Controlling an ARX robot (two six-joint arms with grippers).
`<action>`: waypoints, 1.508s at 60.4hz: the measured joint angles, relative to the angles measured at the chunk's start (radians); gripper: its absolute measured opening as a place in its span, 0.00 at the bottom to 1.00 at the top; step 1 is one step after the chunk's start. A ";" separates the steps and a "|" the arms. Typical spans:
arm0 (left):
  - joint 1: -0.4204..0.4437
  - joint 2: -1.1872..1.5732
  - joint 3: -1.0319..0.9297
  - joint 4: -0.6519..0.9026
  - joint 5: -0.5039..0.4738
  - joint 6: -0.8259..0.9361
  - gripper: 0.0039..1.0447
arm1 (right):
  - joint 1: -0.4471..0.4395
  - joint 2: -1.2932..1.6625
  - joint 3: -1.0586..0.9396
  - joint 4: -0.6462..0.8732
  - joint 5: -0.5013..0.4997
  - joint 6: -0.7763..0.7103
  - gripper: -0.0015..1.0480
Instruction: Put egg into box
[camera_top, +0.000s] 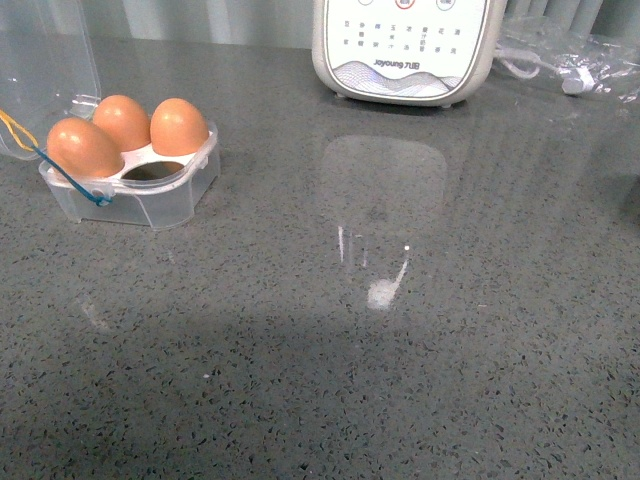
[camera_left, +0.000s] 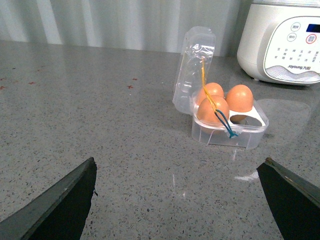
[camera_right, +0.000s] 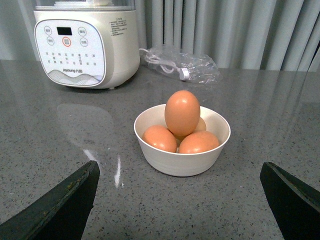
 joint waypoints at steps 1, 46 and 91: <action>0.000 0.000 0.000 0.000 0.000 0.000 0.94 | 0.000 0.000 0.000 0.000 0.000 0.000 0.93; 0.000 0.000 0.000 0.000 0.000 0.000 0.94 | 0.000 0.000 0.000 0.000 0.000 0.000 0.93; 0.000 0.000 0.000 0.000 0.000 0.000 0.94 | -0.084 0.241 0.100 0.011 -0.132 0.058 0.93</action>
